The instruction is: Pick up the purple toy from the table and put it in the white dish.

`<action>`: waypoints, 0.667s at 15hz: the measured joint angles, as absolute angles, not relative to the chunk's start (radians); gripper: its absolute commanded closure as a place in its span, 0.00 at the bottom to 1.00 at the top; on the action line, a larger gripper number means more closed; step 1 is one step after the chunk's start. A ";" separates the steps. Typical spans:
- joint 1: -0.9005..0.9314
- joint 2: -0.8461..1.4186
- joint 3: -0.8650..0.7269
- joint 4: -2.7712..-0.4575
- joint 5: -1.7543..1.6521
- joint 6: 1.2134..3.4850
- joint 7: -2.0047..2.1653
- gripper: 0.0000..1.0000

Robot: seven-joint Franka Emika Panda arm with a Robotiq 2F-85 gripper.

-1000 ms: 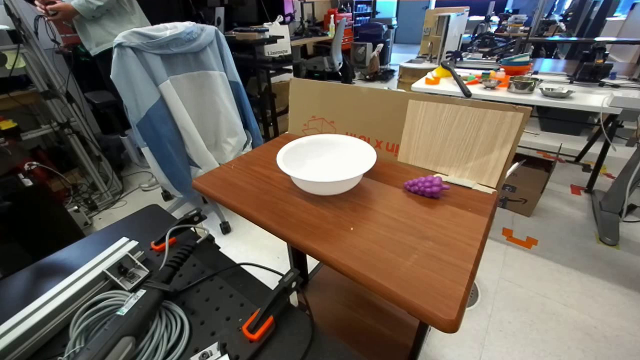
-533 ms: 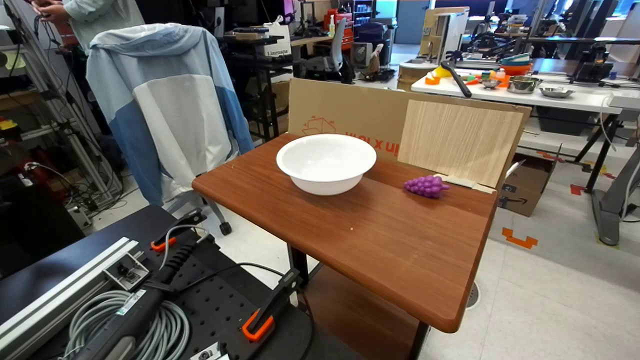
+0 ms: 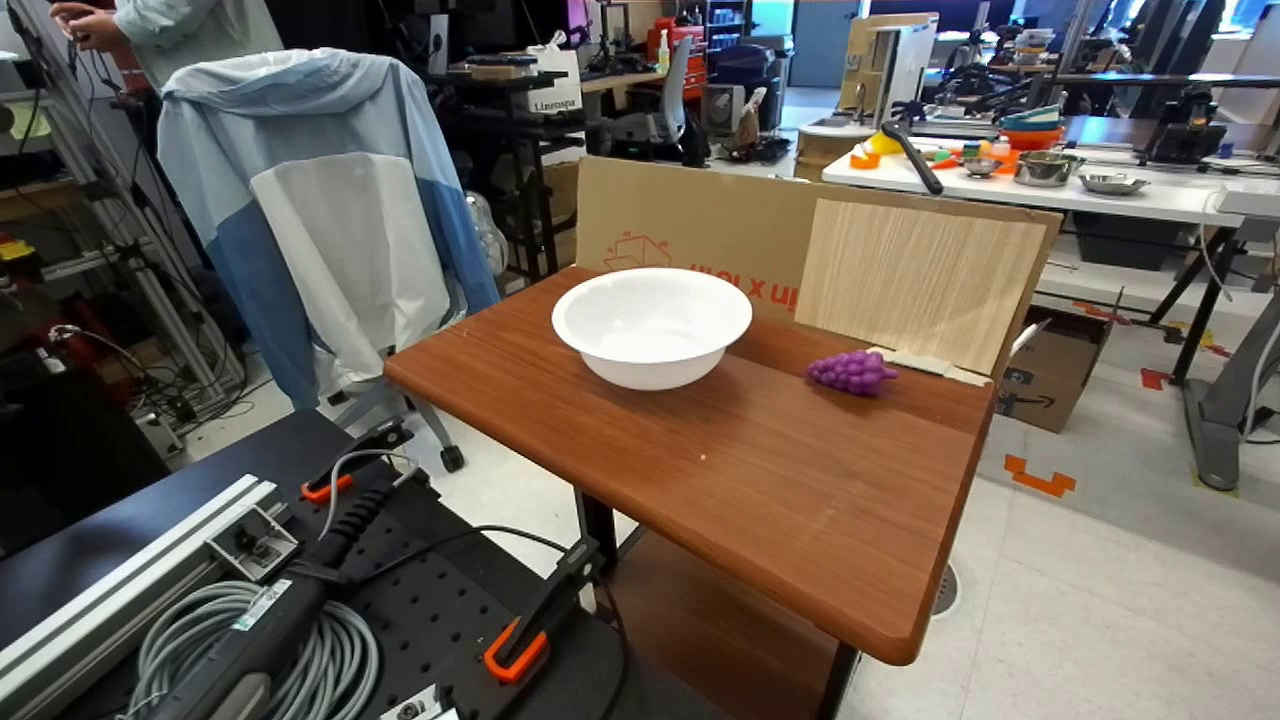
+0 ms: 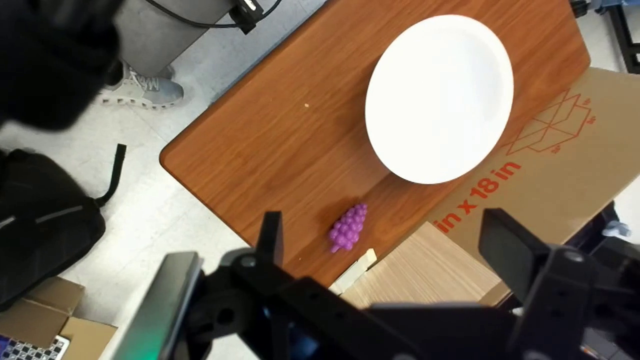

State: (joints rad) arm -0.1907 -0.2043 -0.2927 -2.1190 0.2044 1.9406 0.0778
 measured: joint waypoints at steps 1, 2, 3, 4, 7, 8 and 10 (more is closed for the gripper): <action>-0.191 -0.207 -0.292 -2.119 0.204 1.941 0.078 0.00; -0.191 -0.207 -0.287 -2.119 0.204 1.947 0.083 0.00; -0.191 -0.204 -0.279 -2.119 0.205 1.972 0.100 0.00; -0.189 -0.198 -0.267 -2.120 0.210 2.005 0.127 0.00; -0.181 -0.133 -0.232 -2.108 0.247 2.160 0.244 0.00; -0.181 -0.091 -0.227 -2.096 0.259 2.221 0.284 0.00; -0.185 0.016 -0.228 -2.057 0.284 2.311 0.354 0.00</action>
